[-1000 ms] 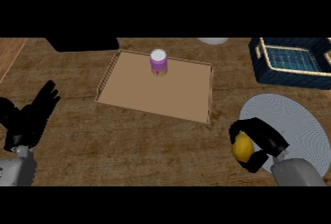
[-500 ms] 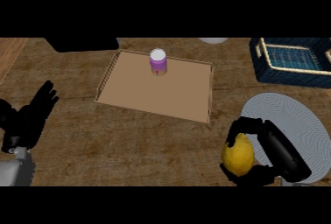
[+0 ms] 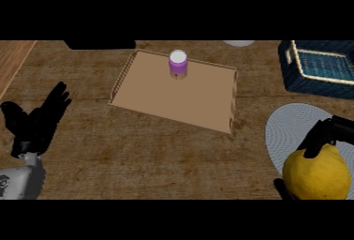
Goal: Pick the lemon from the placemat and place it in the basket
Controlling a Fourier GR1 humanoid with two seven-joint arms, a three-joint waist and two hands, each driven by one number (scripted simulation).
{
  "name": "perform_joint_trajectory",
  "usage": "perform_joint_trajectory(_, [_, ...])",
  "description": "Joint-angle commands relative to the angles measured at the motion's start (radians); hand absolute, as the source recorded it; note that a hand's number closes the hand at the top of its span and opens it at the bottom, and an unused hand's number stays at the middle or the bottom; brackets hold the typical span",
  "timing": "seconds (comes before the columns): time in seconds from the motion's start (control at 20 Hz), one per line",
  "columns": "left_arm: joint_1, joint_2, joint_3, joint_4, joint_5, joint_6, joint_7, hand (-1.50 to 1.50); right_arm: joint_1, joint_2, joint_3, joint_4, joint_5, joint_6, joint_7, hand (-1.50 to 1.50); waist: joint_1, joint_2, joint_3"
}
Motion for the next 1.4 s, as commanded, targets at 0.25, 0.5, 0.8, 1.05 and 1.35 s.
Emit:
perform_joint_trajectory(0.25, [-0.083, 0.014, 0.011, 0.026, -0.002, -0.009, 0.053, 0.00, -0.482, -0.119, -0.164, 0.097, -0.103, 0.009, 0.399, 1.50, 0.018, 0.005, 0.001])
perform_joint_trajectory(0.5, [-0.016, 0.003, 0.004, -0.047, 0.006, -0.021, 0.048, 0.00, -0.652, -0.227, -0.229, 0.399, -0.008, -0.054, 0.286, 1.50, 0.039, 0.009, 0.002])
perform_joint_trajectory(0.8, [-0.053, -0.035, -0.021, 0.041, -0.028, -0.009, -0.002, 0.00, -0.630, -0.364, -0.283, 0.592, 0.094, -0.079, 0.110, 1.50, 0.025, 0.013, 0.002])
perform_joint_trajectory(1.05, [-0.070, -0.026, 0.013, 0.094, -0.011, -0.025, -0.030, 0.00, -0.636, -0.414, -0.328, 0.804, 0.101, -0.140, -0.039, 1.50, 0.023, 0.011, 0.002])
perform_joint_trajectory(1.35, [-0.050, 0.004, 0.025, 0.000, -0.009, -0.030, 0.031, 0.00, -0.594, -0.455, -0.316, 1.021, 0.163, -0.228, -0.268, 1.50, 0.032, 0.010, 0.003])
